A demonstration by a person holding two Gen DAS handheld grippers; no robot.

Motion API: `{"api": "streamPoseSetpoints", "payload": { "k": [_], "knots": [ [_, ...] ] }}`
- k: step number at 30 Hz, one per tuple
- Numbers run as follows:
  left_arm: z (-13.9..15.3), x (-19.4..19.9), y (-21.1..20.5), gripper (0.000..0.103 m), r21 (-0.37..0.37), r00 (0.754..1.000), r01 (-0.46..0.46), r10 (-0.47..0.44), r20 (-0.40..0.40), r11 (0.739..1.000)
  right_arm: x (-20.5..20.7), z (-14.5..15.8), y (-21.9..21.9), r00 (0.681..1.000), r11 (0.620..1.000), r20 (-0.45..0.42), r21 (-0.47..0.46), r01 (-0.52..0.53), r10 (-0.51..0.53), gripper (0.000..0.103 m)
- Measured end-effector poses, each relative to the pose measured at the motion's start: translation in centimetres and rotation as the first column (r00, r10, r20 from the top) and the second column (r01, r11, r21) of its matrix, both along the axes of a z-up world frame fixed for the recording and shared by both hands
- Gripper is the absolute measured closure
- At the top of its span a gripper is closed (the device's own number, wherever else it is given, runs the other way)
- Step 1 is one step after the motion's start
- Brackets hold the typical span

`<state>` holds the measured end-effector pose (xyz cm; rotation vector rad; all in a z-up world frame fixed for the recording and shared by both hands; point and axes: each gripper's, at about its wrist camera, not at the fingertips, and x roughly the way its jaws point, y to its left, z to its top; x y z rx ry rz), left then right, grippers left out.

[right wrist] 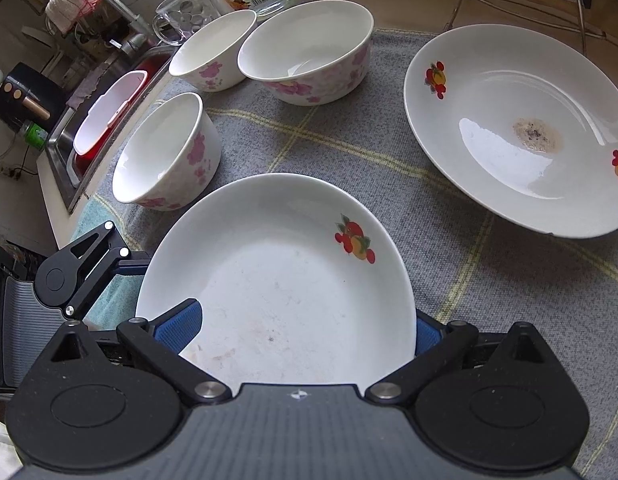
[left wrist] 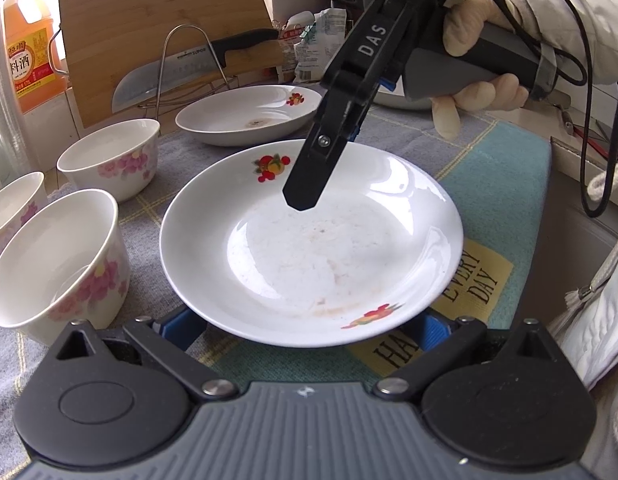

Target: Organize plates and bowls

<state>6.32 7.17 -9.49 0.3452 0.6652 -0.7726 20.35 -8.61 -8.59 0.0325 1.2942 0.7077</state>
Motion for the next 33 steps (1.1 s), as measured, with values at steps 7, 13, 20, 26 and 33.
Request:
{"api": "streamPoseSetpoints", "payload": {
  "k": [7,13,20,26,33],
  "knots": [
    [0.3,0.2,0.0,0.001,-0.013,1.0,-0.005,0.005,-0.021,1.0,-0.1,0.2,0.2,1.0,1.0,0.008,-0.008,-0.002,0.002,0.0],
    [0.8,0.2,-0.6,0.001,-0.014,1.0,-0.007,0.007,-0.019,1.0,-0.3,0.7,-0.4,1.0,1.0,0.019,-0.011,0.002,-0.002,0.0],
    [2.0,0.0,-2.0,0.001,-0.004,1.0,0.008,-0.008,0.002,1.0,-0.8,1.5,-2.1,0.999,1.0,0.034,0.003,0.028,-0.028,0.0],
    [3.0,0.2,-3.9,0.001,0.004,1.0,0.023,-0.023,0.016,1.0,-1.2,2.3,-4.2,0.997,0.999,0.054,0.016,0.047,-0.048,0.0],
    [3.9,0.4,-7.0,0.001,0.008,0.999,0.042,-0.042,0.026,0.999,-1.5,3.3,-7.2,0.994,0.997,0.081,0.029,0.07,-0.072,0.0]
  ]
}}
